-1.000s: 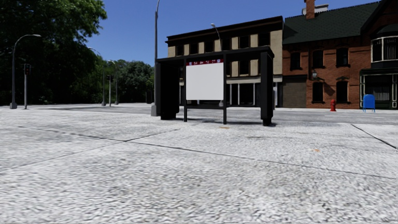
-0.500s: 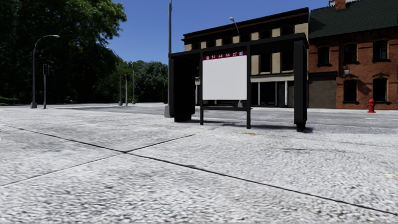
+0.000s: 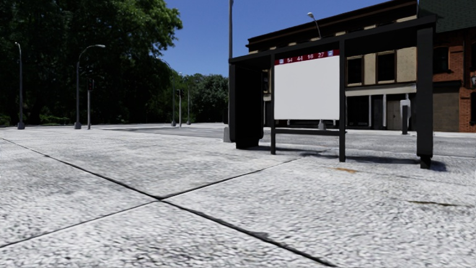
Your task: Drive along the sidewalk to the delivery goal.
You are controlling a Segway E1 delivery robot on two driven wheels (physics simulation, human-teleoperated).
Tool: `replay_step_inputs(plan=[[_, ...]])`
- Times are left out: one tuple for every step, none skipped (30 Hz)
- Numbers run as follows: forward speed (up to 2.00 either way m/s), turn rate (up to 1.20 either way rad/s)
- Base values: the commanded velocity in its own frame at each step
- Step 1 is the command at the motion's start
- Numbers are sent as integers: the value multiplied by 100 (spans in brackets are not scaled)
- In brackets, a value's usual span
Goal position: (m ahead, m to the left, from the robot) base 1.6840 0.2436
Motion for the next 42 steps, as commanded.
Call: replay_step_inputs(plan=[[133,37],[131,37],[131,37],[129,37],[127,38],[127,38],[127,38],[125,38],[124,38],[124,38],[124,38],[124,38],[123,38],[121,38],[121,39],[120,40],[120,40],[120,42],[120,43],[119,44],[119,44],[119,44],[118,44],[117,44],[117,44],[117,44],[114,44],[110,44],[107,44],[107,44],[106,44],[106,43],[106,42],[106,42],[105,41],[96,3],[11,0],[0,0],[0,0],[0,0],[0,0],[0,0]])
